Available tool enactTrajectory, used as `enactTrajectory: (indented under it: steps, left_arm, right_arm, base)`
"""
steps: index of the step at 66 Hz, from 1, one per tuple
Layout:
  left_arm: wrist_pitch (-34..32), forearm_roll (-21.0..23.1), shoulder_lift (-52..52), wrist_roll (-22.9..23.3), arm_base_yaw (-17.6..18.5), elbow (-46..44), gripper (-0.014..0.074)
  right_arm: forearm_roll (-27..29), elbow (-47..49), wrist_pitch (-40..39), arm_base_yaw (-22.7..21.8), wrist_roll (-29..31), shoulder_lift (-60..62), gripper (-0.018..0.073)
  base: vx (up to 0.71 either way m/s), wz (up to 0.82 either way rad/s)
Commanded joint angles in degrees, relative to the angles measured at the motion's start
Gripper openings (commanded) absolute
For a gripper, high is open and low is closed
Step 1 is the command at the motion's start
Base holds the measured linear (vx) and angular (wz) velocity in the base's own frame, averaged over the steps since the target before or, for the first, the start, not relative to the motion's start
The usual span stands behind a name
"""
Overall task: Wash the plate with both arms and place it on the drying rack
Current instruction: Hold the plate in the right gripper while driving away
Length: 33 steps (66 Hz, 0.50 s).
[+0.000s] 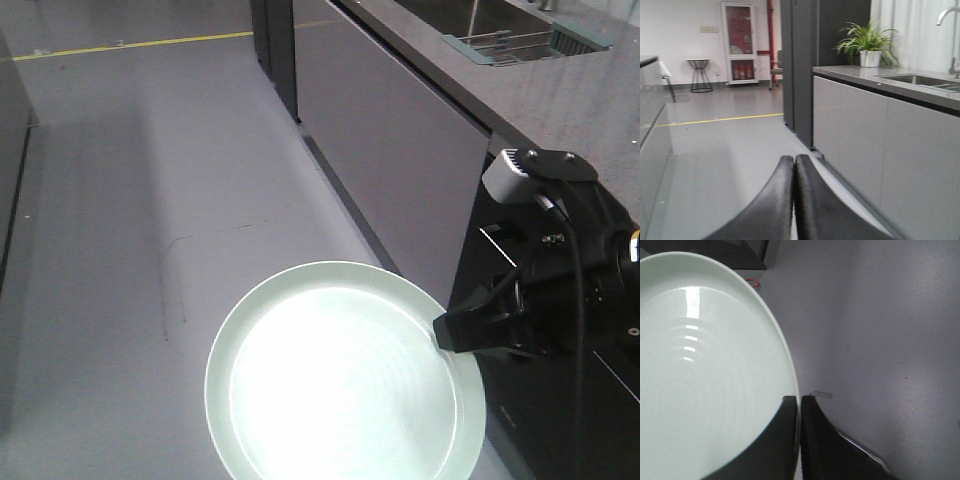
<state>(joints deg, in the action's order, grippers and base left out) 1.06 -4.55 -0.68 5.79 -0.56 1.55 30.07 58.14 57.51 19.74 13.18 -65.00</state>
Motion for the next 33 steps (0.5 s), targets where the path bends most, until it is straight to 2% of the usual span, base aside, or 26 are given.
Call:
enactTrajectory:
  steps: [1, 33]
  left_arm:
    - [-4.21, 0.04, -0.80, 0.11, 0.33, -1.83, -0.0006]
    - [-4.21, 0.04, -0.80, 0.11, 0.33, -1.83, -0.0006]
  right_arm:
    - [2.05, 1.46, -2.10, 0.14, 0.49, 1.27, -0.0008]
    - [2.05, 1.46, -2.10, 0.14, 0.56, 1.27, -0.0008]
  base:
    - [-0.07, 0.38]
    - [-0.03, 0.36]
